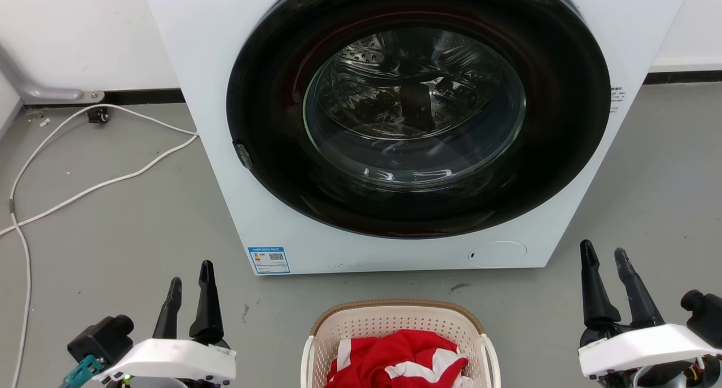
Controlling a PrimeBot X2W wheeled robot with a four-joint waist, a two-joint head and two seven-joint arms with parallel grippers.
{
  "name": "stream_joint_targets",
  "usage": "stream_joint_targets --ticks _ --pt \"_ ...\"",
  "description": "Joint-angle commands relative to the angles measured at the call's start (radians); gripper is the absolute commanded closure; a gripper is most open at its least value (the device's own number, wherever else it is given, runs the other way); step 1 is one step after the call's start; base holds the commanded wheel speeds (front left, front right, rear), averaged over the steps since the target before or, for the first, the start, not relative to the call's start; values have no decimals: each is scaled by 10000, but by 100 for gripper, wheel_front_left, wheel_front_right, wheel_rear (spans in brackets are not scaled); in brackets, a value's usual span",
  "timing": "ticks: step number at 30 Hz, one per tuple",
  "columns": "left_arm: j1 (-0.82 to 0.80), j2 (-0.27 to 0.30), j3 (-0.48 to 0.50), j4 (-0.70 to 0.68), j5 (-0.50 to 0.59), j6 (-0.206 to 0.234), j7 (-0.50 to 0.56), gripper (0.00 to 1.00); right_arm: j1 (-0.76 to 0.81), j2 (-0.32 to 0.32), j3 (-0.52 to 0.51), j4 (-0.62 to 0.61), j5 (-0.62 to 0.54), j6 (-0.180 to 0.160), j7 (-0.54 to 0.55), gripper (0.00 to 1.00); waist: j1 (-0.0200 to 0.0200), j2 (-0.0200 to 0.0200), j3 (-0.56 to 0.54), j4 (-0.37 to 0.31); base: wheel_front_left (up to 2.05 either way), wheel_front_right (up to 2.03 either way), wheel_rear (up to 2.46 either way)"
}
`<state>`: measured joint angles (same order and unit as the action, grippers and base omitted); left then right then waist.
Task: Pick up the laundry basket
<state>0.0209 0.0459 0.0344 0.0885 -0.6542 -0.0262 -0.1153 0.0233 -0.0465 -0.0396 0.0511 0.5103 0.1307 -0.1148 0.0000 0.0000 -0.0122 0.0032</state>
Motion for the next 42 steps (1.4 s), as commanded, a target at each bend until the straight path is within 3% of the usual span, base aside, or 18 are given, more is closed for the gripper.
stream_joint_targets --ticks 1,26,42 --pt "30 42 -44 -155 402 -5 -126 0 11 -40 39 -212 -446 1 -127 0 0 0 -6 7 0 0 0" --pt "398 49 -99 -433 2897 -218 -756 0 481 -49 123 -686 -3319 0 -760 0 0 0 -147 27 0 0 0" --pt "645 52 -112 -525 4108 -129 -1086 0 707 -52 35 -990 -4630 -1 -1092 0 0 0 -243 35 0 0 0"
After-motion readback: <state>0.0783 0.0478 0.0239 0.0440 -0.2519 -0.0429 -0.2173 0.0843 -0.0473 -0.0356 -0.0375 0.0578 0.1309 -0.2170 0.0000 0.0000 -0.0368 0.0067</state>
